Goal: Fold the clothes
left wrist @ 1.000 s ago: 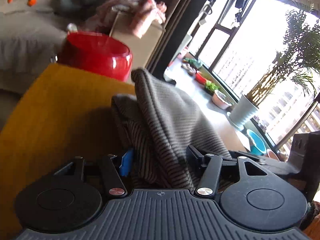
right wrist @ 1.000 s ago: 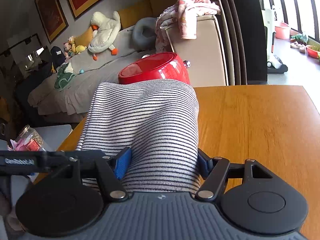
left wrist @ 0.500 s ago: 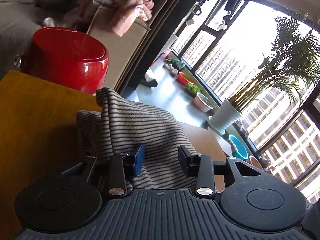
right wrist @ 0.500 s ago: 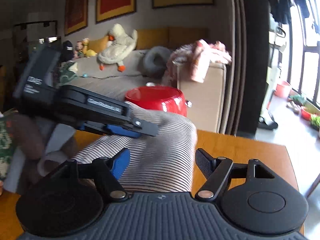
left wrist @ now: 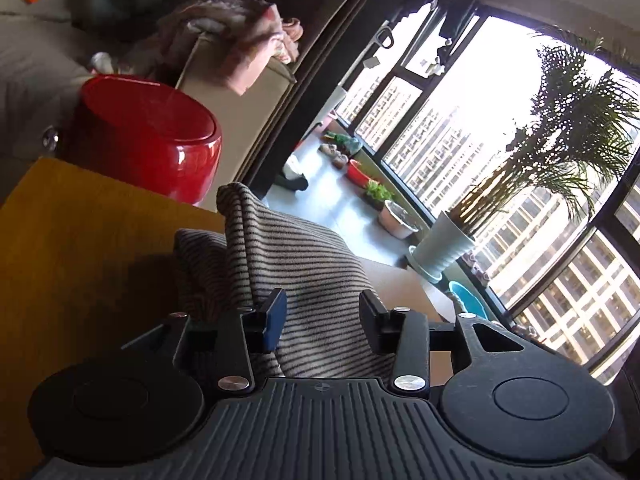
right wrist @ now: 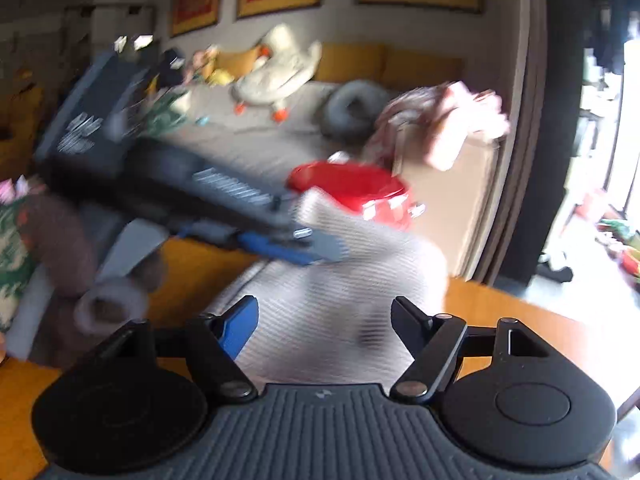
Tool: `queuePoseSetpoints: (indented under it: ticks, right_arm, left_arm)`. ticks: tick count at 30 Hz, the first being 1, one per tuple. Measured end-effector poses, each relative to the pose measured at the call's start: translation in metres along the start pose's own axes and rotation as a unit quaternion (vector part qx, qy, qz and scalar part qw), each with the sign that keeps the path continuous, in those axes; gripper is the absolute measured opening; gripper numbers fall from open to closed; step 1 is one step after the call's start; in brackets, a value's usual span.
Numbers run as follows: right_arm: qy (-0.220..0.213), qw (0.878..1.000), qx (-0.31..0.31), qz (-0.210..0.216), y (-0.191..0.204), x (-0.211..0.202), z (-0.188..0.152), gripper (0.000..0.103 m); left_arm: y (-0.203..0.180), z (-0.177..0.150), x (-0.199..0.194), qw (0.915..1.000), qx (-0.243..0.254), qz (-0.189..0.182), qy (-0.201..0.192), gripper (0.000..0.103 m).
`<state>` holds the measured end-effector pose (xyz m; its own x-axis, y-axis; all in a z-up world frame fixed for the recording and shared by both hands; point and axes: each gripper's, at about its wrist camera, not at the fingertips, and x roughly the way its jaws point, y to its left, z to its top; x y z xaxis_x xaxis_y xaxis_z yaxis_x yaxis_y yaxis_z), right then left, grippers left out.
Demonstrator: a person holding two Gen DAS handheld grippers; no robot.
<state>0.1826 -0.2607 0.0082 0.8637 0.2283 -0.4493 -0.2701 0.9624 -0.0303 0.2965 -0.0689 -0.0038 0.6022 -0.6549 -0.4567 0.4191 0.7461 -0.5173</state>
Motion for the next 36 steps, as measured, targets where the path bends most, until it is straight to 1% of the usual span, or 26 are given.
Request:
queuePoseSetpoints:
  ticks: [3,4,6,8,10,11,12,13,14,15,17,19,21,22,24,27,28,30,31,32,33,34,35,36]
  right_arm:
    - [0.003,0.997,0.069,-0.037,-0.024,-0.001,-0.010,0.081]
    - [0.012,0.995,0.094,-0.036,-0.031,0.002,-0.015,0.082]
    - [0.037,0.988,0.145,-0.021,-0.043,0.009,-0.027,0.084]
    - [0.055,0.979,0.195,0.012,-0.052,0.016,-0.037,0.085]
    - [0.061,0.972,0.224,0.037,-0.056,0.021,-0.040,0.084]
    - [0.065,0.968,0.238,0.050,-0.058,0.024,-0.041,0.072]
    - [0.068,0.963,0.253,0.063,-0.061,0.026,-0.043,0.071]
    - [0.065,0.963,0.251,0.069,-0.060,0.026,-0.040,0.067]
    - [0.057,0.966,0.240,0.072,-0.059,0.023,-0.034,0.064]
    - [0.050,0.969,0.230,0.075,-0.058,0.021,-0.029,0.063]
    - [0.036,0.970,0.225,0.081,-0.060,0.017,-0.023,0.062]
    - [0.058,0.973,0.216,0.060,-0.060,0.026,-0.025,0.061]
    - [0.079,0.974,0.208,0.041,-0.060,0.037,-0.033,0.062]
    - [0.077,0.974,0.208,0.040,-0.061,0.038,-0.038,0.064]
    - [0.072,0.975,0.206,0.039,-0.062,0.037,-0.039,0.064]
    - [0.065,0.984,0.165,0.025,-0.053,0.033,-0.033,0.065]
    - [0.062,0.986,0.154,0.021,-0.051,0.031,-0.032,0.067]
    - [0.054,0.987,0.152,0.018,-0.051,0.024,-0.033,0.070]
    - [0.052,0.986,0.156,0.015,-0.052,0.020,-0.034,0.073]
    - [0.051,0.986,0.159,0.012,-0.052,0.016,-0.037,0.078]
    - [0.049,0.985,0.162,0.009,-0.052,0.012,-0.039,0.081]
    - [0.050,0.985,0.164,0.008,-0.051,0.007,-0.042,0.087]
    - [0.051,0.985,0.166,0.008,-0.049,0.001,-0.047,0.090]
    - [0.053,0.984,0.167,0.008,-0.047,-0.006,-0.052,0.093]
  left_arm:
    - [-0.001,-0.008,-0.019,0.9995,0.000,0.030,-0.007,0.047]
    - [0.001,-0.012,-0.024,0.9992,-0.002,0.039,-0.005,0.047]
    - [0.005,-0.021,-0.025,0.9988,-0.002,0.048,0.010,0.047]
    - [0.010,-0.029,-0.020,0.9983,-0.004,0.051,0.026,0.047]
    - [0.016,-0.034,-0.015,0.9985,-0.010,0.042,0.032,0.049]
    - [0.018,-0.034,-0.014,0.9986,-0.012,0.038,0.034,0.049]
    - [0.018,-0.032,-0.012,0.9987,-0.011,0.034,0.036,0.048]
    - [0.018,-0.030,-0.010,0.9988,-0.011,0.028,0.038,0.048]
    - [0.018,-0.029,-0.008,0.9988,-0.011,0.025,0.040,0.048]
    - [0.019,-0.028,-0.005,0.9988,-0.012,0.022,0.043,0.048]
    - [0.023,-0.028,0.001,0.9986,-0.018,0.020,0.044,0.051]
    - [0.026,-0.029,0.007,0.9985,-0.024,0.020,0.046,0.056]
    - [0.028,-0.031,0.010,0.9983,-0.026,0.021,0.047,0.060]
    - [0.027,-0.031,0.010,0.9984,-0.025,0.023,0.046,0.061]
    - [0.026,-0.031,0.009,0.9985,-0.022,0.027,0.042,0.060]
    - [0.017,-0.033,0.000,0.9987,-0.011,0.040,0.029,0.058]
    - [0.012,-0.036,-0.005,0.9986,-0.004,0.046,0.023,0.056]
    - [0.002,-0.043,-0.017,0.9980,0.010,0.062,0.014,0.057]
    - [-0.004,-0.049,-0.024,0.9974,0.016,0.069,0.011,0.058]
    - [-0.008,-0.055,-0.029,0.9967,0.020,0.078,0.011,0.059]
    - [-0.012,-0.062,-0.034,0.9957,0.021,0.089,0.014,0.062]
    - [-0.016,-0.070,-0.039,0.9947,0.021,0.099,0.017,0.068]
    - [-0.020,-0.077,-0.044,0.9935,0.022,0.110,0.020,0.073]
    - [-0.024,-0.085,-0.048,0.9922,0.021,0.120,0.026,0.080]
